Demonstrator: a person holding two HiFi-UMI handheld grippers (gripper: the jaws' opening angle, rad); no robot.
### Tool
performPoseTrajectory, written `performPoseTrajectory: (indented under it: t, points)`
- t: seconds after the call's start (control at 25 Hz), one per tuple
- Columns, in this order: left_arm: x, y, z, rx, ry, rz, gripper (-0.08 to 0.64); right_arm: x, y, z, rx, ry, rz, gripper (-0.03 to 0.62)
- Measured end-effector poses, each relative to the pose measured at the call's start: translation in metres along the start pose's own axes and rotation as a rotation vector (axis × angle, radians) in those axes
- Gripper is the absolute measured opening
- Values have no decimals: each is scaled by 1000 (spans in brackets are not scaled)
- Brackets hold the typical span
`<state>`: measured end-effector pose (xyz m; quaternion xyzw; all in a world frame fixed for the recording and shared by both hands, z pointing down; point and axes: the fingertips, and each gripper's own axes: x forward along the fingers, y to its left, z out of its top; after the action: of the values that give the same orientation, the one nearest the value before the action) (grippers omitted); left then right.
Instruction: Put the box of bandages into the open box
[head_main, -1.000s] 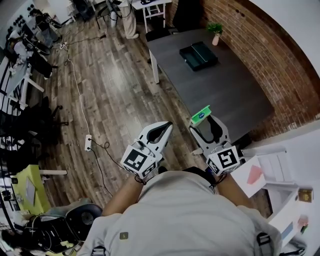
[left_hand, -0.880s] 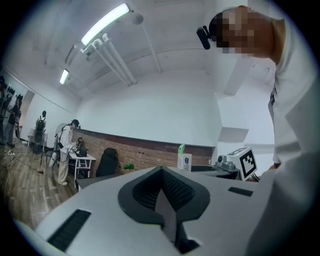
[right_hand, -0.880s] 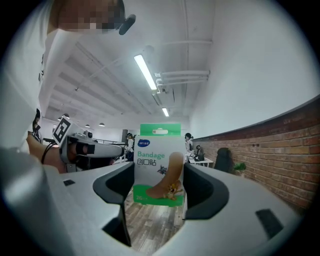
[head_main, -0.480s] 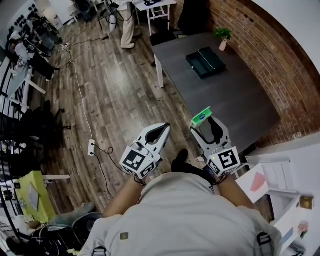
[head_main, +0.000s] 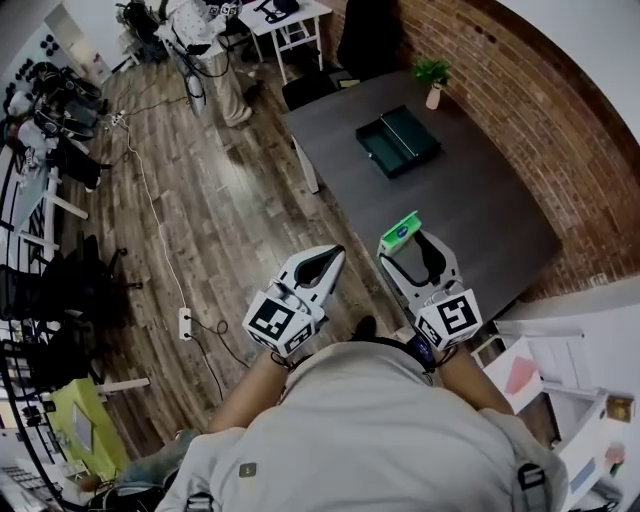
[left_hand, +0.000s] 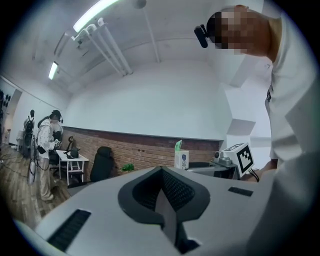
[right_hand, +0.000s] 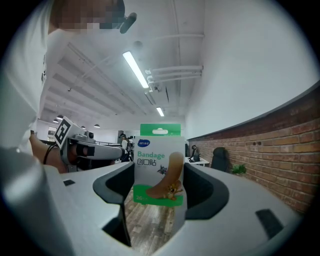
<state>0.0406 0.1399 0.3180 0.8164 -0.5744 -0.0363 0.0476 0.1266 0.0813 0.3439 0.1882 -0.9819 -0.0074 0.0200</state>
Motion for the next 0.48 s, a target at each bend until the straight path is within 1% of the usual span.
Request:
performPoseTrajectory:
  t: [0.2, 0.48]
  points:
    - [46, 13, 2, 2, 4, -23, 17, 10, -56, -1, -2, 2, -44, 298]
    - [96, 33, -12, -15, 32, -98, 17, 22, -90, -15, 24, 34, -104, 298]
